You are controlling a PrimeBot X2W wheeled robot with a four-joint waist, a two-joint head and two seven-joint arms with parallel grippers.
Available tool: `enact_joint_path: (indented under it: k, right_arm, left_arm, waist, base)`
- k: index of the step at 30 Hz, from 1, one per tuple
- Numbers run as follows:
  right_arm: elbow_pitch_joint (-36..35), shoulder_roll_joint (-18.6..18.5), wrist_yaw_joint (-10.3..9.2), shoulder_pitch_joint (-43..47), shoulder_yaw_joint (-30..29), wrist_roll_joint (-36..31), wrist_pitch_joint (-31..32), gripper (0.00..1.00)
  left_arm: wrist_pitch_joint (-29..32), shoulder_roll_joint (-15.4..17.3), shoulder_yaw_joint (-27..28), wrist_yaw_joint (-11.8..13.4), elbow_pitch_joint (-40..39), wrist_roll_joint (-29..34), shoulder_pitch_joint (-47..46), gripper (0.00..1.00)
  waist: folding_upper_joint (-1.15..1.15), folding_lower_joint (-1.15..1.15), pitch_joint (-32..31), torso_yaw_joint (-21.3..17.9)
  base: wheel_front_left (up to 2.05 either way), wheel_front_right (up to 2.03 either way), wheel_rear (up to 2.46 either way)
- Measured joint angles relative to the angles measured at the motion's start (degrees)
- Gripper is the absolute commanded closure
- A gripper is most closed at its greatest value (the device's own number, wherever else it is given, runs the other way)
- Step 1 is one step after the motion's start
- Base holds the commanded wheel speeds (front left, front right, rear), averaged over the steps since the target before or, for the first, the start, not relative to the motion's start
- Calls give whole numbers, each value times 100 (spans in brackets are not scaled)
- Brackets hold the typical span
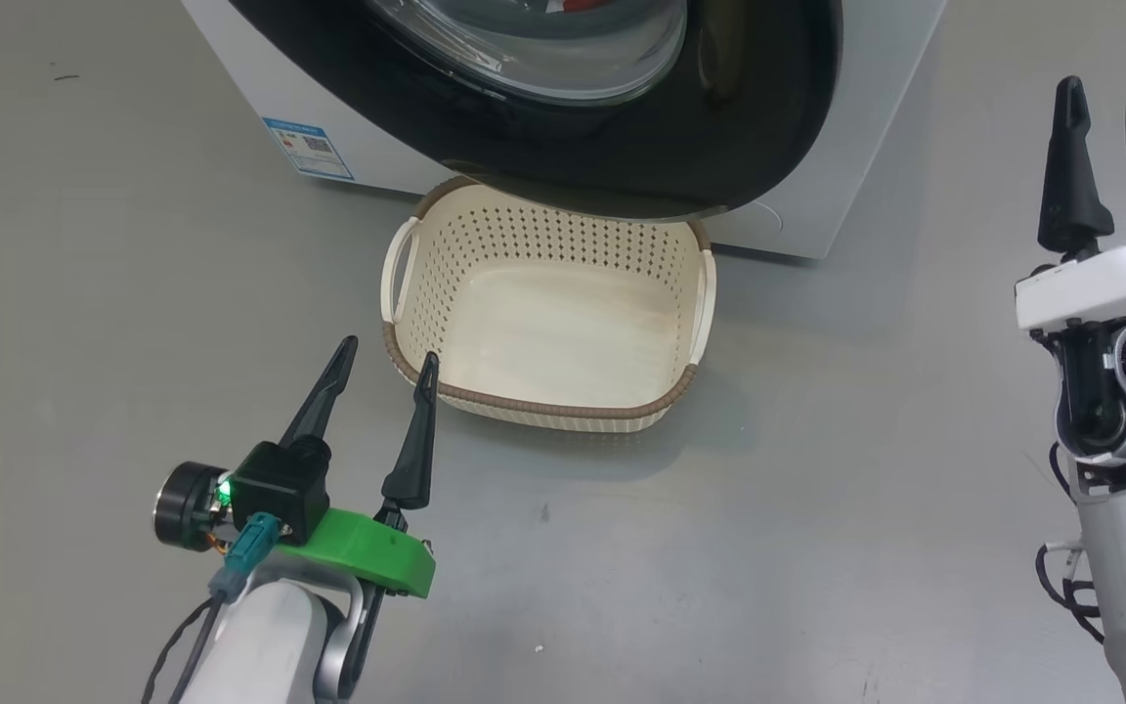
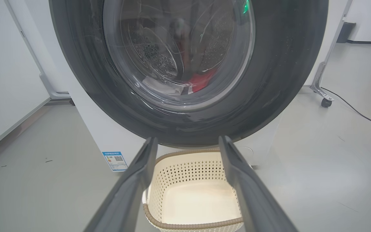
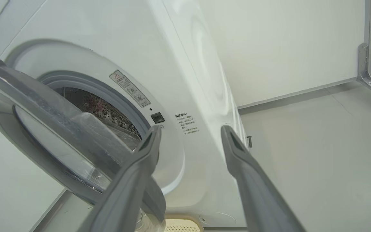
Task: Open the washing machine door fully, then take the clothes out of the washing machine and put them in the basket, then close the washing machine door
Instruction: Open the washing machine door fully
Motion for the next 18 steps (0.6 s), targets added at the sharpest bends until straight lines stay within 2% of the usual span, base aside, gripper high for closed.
enact_joint_path:
  k: [1, 2, 18]
  right_arm:
    - [27, 36, 0, -68, -33, 114, 81, 63]
    - [47, 69, -1, -145, -67, 231, 158, 100]
    - [527, 446, -227, -1429, -869, 2136, 1433, 100]
  left_arm:
    - [0, -2, -8, 0, -1, -1, -23, 0]
    - [0, -1, -11, 0, -11, -2, -40, 0]
    - [0, -5, -211, 0, -38, -213, -232, 0]
  waist:
    - [0, 0, 23, 19]
    - [0, 0, 48, 36]
    - [0, 0, 441, 371]
  base:
    - [0, 0, 0]
    - [0, 0, 0]
    - [0, 0, 0]
